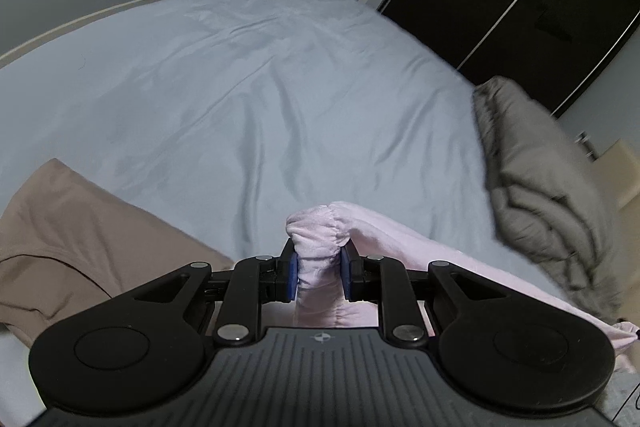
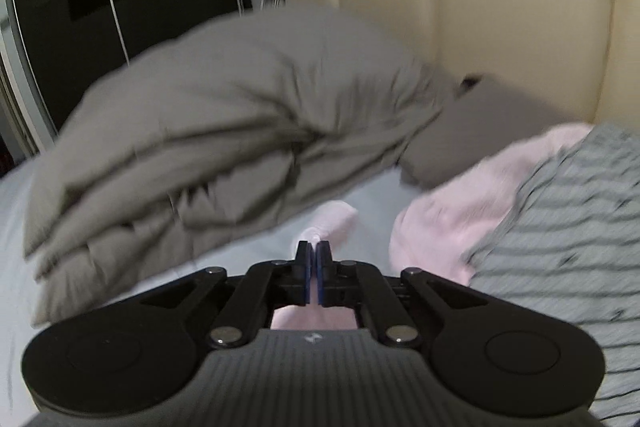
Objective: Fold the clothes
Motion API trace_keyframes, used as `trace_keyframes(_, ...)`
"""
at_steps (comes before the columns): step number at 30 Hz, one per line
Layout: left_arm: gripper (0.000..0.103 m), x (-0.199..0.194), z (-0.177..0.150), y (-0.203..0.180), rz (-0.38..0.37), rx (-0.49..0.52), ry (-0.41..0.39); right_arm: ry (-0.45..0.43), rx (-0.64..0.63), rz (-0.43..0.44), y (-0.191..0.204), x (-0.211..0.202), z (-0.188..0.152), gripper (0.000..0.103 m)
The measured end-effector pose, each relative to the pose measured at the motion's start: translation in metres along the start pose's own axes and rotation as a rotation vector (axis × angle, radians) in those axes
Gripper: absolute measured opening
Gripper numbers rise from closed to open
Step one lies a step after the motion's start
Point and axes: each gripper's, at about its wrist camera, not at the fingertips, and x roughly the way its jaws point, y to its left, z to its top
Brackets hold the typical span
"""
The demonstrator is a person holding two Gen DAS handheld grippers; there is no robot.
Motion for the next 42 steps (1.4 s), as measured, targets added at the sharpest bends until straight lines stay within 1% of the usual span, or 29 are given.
trace_keyframes(4, 0.018, -0.026, -0.004, -0.001, -0.071, -0.012, -0.012, -0.052, 0.026, -0.012, -0.025, -0.050, 0.015, 0.003)
trace_keyframes(6, 0.018, -0.040, -0.008, -0.001, -0.105, -0.012, -0.016, -0.064, 0.042, -0.019, -0.041, -0.071, 0.015, 0.003)
trace_keyframes(9, 0.018, -0.059, -0.016, -0.001, -0.149, -0.002, -0.010, -0.064, 0.065, -0.035, -0.070, -0.100, 0.007, 0.003)
trace_keyframes(12, 0.018, -0.072, -0.029, 0.001, -0.161, 0.034, 0.009, -0.050, 0.082, -0.050, -0.101, -0.121, -0.008, 0.003)
trace_keyframes(14, 0.018, -0.076, -0.039, 0.004, -0.165, 0.059, 0.032, -0.024, 0.094, -0.072, -0.124, -0.131, -0.024, 0.003)
trace_keyframes(17, 0.018, -0.077, -0.057, 0.008, -0.160, 0.099, 0.099, 0.014, 0.127, -0.106, -0.162, -0.144, -0.054, 0.003)
trace_keyframes(20, 0.018, -0.078, -0.075, 0.014, -0.123, 0.152, 0.151, 0.056, 0.157, -0.142, -0.198, -0.156, -0.086, 0.001)
trace_keyframes(24, 0.018, -0.077, -0.094, 0.021, -0.101, 0.196, 0.230, 0.115, 0.199, -0.207, -0.242, -0.165, -0.129, 0.000)
trace_keyframes(27, 0.018, -0.075, -0.107, 0.021, -0.099, 0.245, 0.292, 0.156, 0.241, -0.246, -0.269, -0.170, -0.163, 0.000)
trace_keyframes(29, 0.018, -0.078, -0.118, 0.021, -0.088, 0.287, 0.313, 0.189, 0.240, -0.263, -0.278, -0.168, -0.180, 0.001)
trace_keyframes(31, 0.018, -0.078, -0.123, 0.020, -0.072, 0.314, 0.319, 0.209, 0.267, -0.226, -0.283, -0.165, -0.193, 0.006)
trace_keyframes(32, 0.018, -0.079, -0.125, 0.022, -0.071, 0.313, 0.321, 0.215, 0.298, -0.200, -0.285, -0.163, -0.198, 0.006)
trace_keyframes(33, 0.018, -0.080, -0.126, 0.024, -0.070, 0.311, 0.323, 0.220, 0.329, -0.174, -0.286, -0.160, -0.202, 0.009)
trace_keyframes(34, 0.018, -0.080, -0.127, 0.024, -0.067, 0.309, 0.321, 0.229, 0.351, -0.159, -0.286, -0.157, -0.204, 0.017)
trace_keyframes(35, 0.018, -0.080, -0.128, 0.024, -0.064, 0.308, 0.318, 0.237, 0.370, -0.150, -0.285, -0.154, -0.207, 0.030)
trace_keyframes(36, 0.018, -0.080, -0.128, 0.024, -0.061, 0.308, 0.314, 0.244, 0.388, -0.141, -0.283, -0.151, -0.210, 0.057)
trace_keyframes(38, 0.018, -0.080, -0.129, 0.024, -0.057, 0.300, 0.301, 0.234, 0.401, -0.132, -0.278, -0.145, -0.211, 0.057)
trace_keyframes(40, 0.018, -0.080, -0.127, 0.027, -0.060, 0.280, 0.292, 0.246, 0.409, -0.112, -0.275, -0.134, -0.214, 0.053)
trace_keyframes(42, 0.018, -0.078, -0.126, 0.030, -0.059, 0.264, 0.282, 0.252, 0.428, -0.103, -0.274, -0.124, -0.217, 0.052)
